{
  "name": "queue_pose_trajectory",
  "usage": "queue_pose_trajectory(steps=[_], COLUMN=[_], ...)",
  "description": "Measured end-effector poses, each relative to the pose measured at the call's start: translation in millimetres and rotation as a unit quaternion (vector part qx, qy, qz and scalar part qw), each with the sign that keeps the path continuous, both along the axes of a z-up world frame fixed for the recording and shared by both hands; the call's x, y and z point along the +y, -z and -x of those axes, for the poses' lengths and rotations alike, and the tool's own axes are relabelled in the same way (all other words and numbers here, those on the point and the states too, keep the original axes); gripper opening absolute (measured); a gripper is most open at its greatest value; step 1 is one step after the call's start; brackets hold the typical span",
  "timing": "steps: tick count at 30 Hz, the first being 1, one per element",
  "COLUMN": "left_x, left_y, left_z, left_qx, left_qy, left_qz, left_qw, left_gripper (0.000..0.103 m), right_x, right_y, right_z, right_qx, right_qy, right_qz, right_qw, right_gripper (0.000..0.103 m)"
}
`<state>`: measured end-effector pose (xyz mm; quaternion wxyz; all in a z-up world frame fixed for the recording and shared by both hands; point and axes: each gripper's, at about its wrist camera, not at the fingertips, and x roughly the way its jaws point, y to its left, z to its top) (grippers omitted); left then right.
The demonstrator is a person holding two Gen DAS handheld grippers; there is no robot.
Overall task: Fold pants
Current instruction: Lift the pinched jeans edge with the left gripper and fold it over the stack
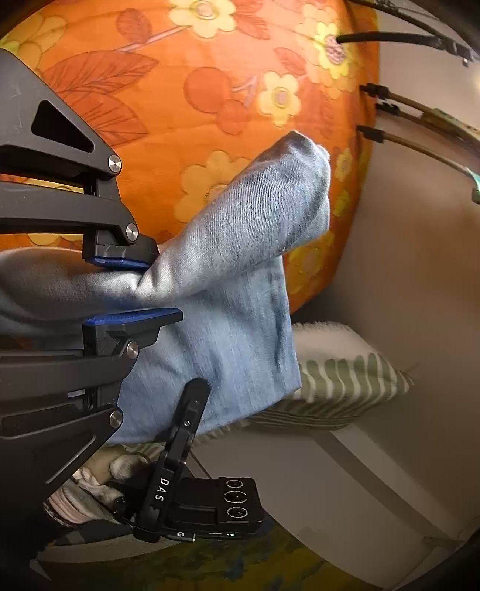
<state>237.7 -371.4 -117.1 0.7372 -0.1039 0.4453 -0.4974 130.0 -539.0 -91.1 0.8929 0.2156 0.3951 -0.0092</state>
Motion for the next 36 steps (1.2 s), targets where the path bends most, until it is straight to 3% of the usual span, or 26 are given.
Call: queue_pose_trajectory(steps=[9,18,27,36], left_x=[-22,-54,-94,-123], left_y=[-32,-51,-37,-4], left_z=[-35,-86,-148,-211], left_qx=[-0.042,-0.073,-0.073,-0.06], left_qy=[0.008,0.007,-0.006,-0.029], left_qz=[0.0,0.008,0.01,-0.008], left_qw=[0.9991,0.9973,0.9973,0.9978], left_gripper=[0.014,0.014,0.014,0.014], right_x=[-10,-48,-93,-126], right_y=[-28,-49,-44,-10], right_z=[-29,-83,-155,-226], right_qx=[-0.028,-0.046,-0.041,-0.024], right_qy=[0.015,0.023,0.026,0.026], right_qz=[0.015,0.031,0.045,0.062], right_qw=[0.999,0.998,0.998,0.997], right_gripper=[0.021,0.021,0.021,0.021])
